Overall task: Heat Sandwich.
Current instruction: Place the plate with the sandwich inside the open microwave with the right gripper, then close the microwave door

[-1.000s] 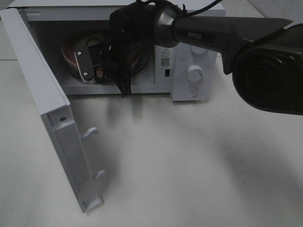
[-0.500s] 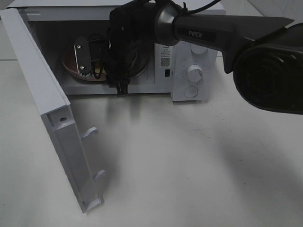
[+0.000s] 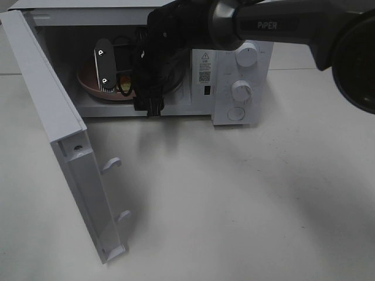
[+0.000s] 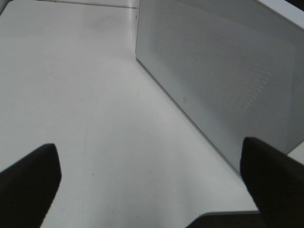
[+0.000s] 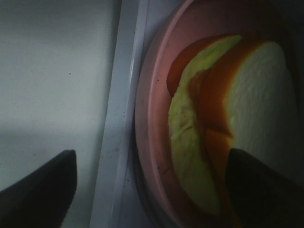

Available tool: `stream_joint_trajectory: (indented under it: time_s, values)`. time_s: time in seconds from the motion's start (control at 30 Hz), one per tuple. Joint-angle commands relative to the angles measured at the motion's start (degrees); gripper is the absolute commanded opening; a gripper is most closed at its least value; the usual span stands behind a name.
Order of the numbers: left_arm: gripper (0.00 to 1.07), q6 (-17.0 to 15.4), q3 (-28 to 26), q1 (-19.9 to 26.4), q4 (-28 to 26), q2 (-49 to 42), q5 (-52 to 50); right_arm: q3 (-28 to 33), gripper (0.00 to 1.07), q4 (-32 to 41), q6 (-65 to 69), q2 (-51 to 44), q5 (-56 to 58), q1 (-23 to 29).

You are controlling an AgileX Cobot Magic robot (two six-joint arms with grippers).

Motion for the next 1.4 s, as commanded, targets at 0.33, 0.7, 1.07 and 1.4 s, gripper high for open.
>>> stream_joint_trajectory:
  time_s: [0.33,0.7,1.07,1.4]
  values:
    - [0.97,0.0,0.06,0.17,-0.34,-0.97,-0.86,11.46,0.83,-0.06,1.78,-7.91,-3.78,-0.06]
    - [0.97,0.0,0.06,0.17,-0.34,-0.97,-0.86,22.23,0.81,-0.23,1.78,-15.01,-6.3,-0.06]
    - [0.97,0.0,0.06,0.17,-0.34,-0.97,-0.86,31.86,0.77,-0.74,2.52,-24.24,-8.82,-1.15]
    - [0.97,0.0,0.06,0.17,-0.34,-0.97,-0.86,40.79,0.76,-1.95,9.28,-33.23,-8.82,-2.75]
